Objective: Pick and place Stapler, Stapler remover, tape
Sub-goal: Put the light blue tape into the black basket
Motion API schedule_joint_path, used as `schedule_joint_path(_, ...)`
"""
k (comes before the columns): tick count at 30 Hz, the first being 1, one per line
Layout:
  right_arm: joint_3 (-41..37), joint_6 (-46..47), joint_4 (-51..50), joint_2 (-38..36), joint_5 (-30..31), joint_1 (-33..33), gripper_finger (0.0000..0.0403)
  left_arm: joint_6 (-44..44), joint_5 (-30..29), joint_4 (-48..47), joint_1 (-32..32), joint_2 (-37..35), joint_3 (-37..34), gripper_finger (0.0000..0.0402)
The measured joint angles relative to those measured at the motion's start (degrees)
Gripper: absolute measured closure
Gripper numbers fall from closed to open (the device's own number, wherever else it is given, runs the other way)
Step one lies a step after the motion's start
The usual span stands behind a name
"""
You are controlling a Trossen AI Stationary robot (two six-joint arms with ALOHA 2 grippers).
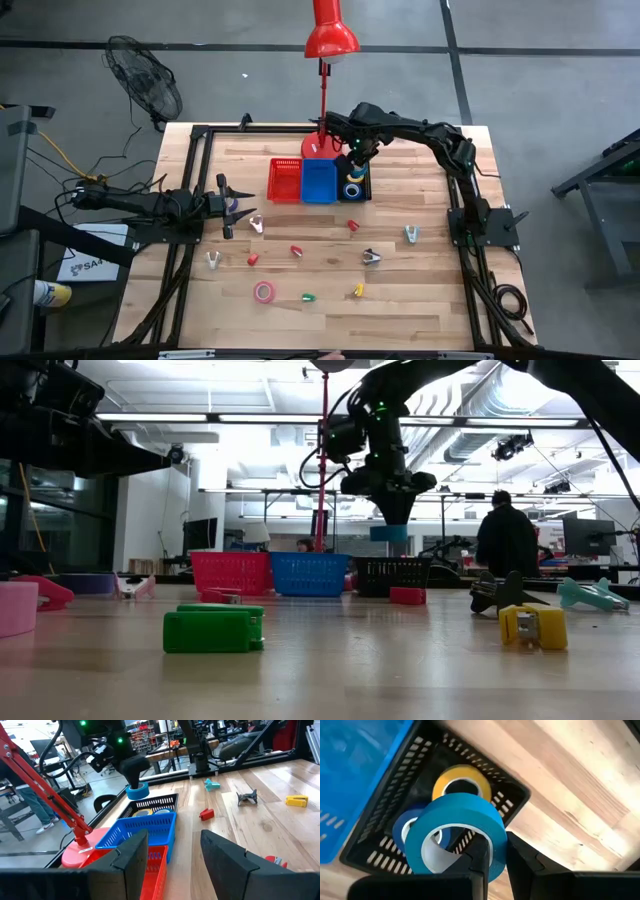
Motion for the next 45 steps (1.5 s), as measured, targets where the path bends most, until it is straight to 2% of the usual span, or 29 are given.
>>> schedule_joint_path(11,-0.3,3.2,1.3,0.7,-1.4,-1.1,0.0364,0.0,0.0,0.0,0.0,0.0,0.0,0.0222)
schedule_joint_path(20,-6.5,5.3,7.2,0.7,-4.7,-1.0,0.036,0.0,0.0,0.0,0.0,0.0,0.0,0.0222)
schedule_joint_path(28,-7.5,3.3,8.4,0.7,-2.6,-1.2,0.0368,0.0,0.0,0.0,0.0,0.0,0.0,0.0222)
schedule_joint_path(35,-7.5,1.1,9.0,0.7,-1.3,-1.4,0.0354,0.0,0.0,0.0,0.0,0.0,0.0,0.0222)
schedule_joint_path(45,-7.5,-0.9,10.1,0.7,0.0,-1.9,0.0359,0.0,0.0,0.0,0.0,0.0,0.0,0.0222)
